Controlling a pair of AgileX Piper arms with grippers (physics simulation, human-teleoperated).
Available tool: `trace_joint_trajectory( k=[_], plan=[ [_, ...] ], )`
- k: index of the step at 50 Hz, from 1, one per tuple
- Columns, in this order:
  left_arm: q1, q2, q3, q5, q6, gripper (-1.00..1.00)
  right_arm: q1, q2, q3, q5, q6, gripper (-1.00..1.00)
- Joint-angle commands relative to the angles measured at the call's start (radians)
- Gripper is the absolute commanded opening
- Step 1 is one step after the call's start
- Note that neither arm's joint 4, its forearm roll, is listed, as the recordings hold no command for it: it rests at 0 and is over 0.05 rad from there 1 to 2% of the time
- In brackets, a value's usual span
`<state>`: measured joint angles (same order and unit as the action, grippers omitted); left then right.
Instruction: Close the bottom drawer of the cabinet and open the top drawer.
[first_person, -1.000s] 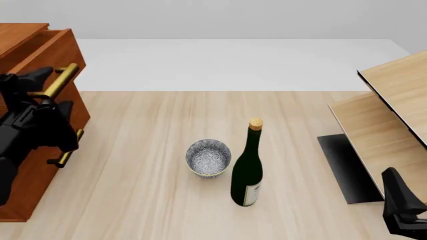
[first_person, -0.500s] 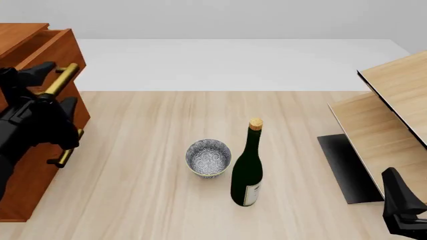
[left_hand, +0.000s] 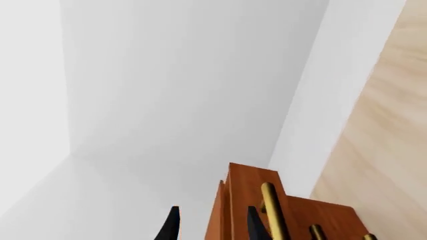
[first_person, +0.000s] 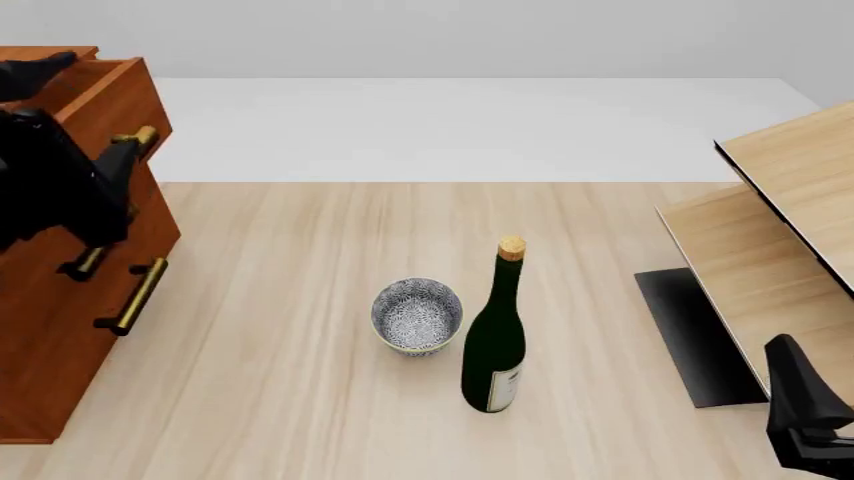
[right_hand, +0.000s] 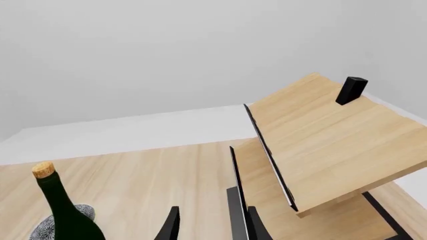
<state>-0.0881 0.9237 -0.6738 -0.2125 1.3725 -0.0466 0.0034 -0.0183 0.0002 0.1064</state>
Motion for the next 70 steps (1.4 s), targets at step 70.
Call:
trace_joint_trajectory(
  k=[70],
  plan=[
    [0.139,0.248,-0.896,1.293,-1.057,1.0,0.011,-0.002,-0.002,0.001,0.005,1.0]
  ],
)
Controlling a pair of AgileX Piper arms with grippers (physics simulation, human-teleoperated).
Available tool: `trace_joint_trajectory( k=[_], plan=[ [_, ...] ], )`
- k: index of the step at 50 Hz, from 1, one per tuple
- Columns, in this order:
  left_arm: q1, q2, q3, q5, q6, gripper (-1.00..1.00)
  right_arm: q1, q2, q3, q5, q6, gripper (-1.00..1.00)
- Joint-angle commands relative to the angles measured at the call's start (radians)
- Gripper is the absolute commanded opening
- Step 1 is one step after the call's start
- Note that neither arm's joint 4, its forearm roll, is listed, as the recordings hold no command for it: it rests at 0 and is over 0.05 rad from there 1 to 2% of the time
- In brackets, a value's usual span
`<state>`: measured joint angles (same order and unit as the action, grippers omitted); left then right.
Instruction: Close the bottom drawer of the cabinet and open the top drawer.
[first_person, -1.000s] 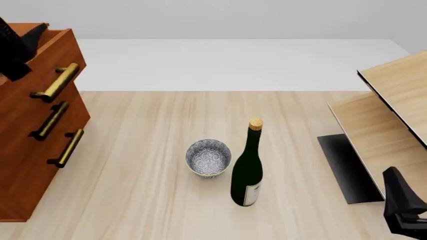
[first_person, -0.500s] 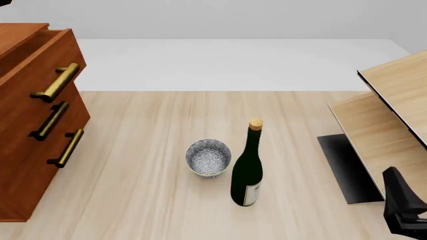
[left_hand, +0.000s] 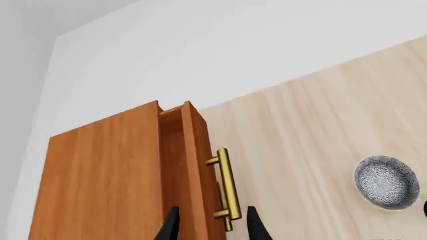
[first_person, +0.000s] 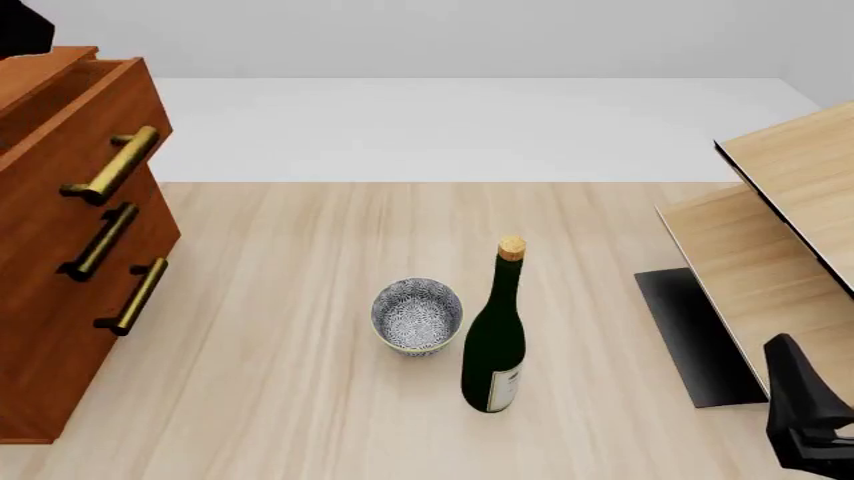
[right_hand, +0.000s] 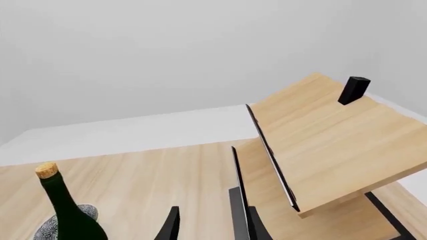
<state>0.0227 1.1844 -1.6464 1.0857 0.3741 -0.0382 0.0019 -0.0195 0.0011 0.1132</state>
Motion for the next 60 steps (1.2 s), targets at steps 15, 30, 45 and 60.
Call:
trace_joint_trajectory(
  k=[15,30,45,60],
  plan=[
    [0.089,-0.037,0.167,-0.061,-0.052,1.0,0.006,0.0,-0.001,0.002,-0.002,1.0],
    [0.102,-0.044,0.274,-0.121,-0.08,1.0,0.01,0.0,-0.001,0.002,-0.004,1.0],
    [0.128,-0.048,0.32,-0.151,-0.077,1.0,0.014,-0.001,0.001,0.0,-0.009,1.0],
    [0.118,-0.053,0.376,-0.183,-0.104,1.0,0.014,-0.001,0.001,0.0,-0.01,1.0]
  ],
)
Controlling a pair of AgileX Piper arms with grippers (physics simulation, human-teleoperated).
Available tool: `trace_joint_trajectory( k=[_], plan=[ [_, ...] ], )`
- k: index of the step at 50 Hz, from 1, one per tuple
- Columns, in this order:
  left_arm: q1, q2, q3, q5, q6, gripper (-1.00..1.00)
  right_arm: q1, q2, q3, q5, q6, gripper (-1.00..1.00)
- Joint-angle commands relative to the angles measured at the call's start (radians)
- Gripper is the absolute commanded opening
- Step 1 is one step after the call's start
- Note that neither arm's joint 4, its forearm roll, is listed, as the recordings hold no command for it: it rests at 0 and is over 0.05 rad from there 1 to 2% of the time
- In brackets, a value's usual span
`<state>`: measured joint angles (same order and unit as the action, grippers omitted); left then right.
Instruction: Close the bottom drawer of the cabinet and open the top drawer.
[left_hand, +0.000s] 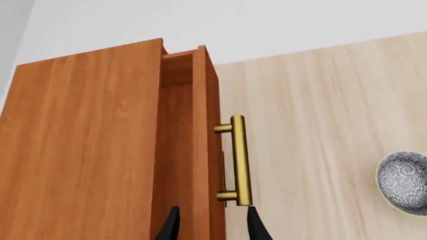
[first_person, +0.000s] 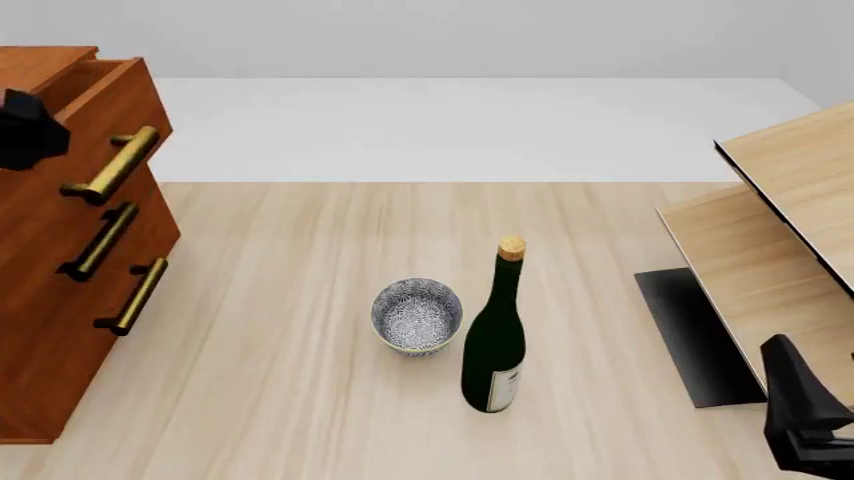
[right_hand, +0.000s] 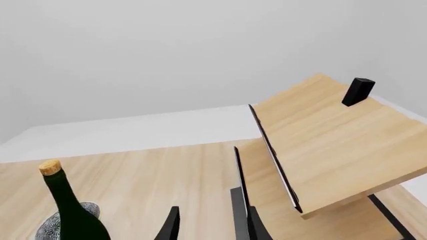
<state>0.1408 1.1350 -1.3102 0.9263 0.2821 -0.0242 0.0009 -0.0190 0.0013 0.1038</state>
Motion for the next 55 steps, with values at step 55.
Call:
trace_joint_trajectory(
  k=[55],
  plan=[
    [0.011,-0.009,0.187,-0.115,-0.019,1.0,-0.001,0.0,0.0,0.0,0.0,1.0]
  ],
)
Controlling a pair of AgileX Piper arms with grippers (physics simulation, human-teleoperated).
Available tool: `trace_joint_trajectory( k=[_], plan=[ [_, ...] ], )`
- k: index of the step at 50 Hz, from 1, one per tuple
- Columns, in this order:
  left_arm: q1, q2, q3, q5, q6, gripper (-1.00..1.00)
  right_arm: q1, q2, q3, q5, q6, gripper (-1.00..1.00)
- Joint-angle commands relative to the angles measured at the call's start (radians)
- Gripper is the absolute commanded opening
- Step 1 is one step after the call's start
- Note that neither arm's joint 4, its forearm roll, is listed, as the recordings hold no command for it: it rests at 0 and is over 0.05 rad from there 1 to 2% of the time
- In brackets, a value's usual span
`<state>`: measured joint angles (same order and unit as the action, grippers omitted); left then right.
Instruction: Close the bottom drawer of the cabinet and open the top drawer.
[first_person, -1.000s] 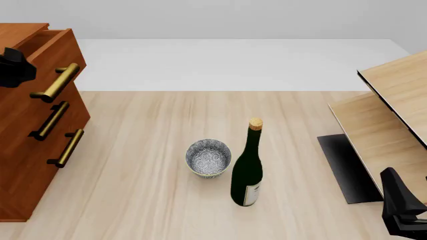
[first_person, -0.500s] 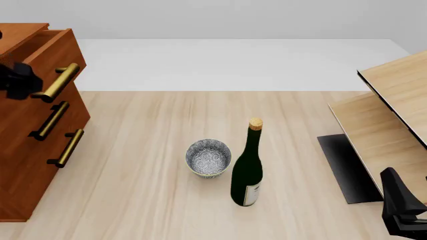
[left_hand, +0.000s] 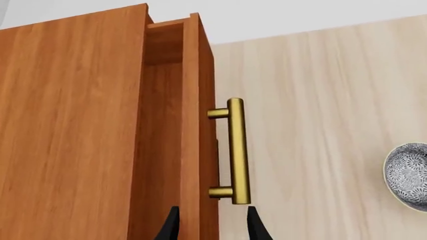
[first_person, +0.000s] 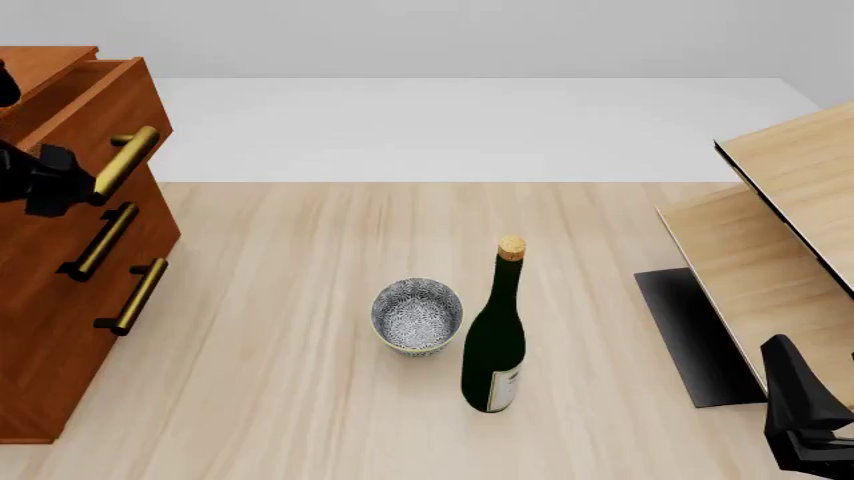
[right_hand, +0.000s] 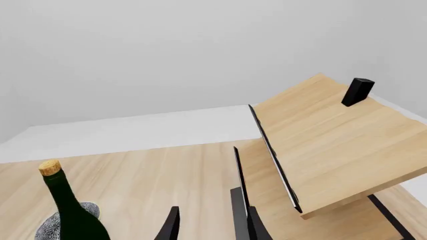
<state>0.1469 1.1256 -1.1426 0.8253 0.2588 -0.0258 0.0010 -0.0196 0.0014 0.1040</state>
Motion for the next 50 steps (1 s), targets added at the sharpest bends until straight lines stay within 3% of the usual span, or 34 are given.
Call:
trace_joint_trajectory(
  k=[1,50],
  plan=[
    [0.005,0.001,0.02,-0.014,0.005,1.0,0.001,0.0,0.0,0.0,0.0,1.0],
    [-0.229,-0.024,0.02,0.02,-0.108,1.0,-0.007,0.001,-0.002,0.0,0.006,1.0]
  ],
)
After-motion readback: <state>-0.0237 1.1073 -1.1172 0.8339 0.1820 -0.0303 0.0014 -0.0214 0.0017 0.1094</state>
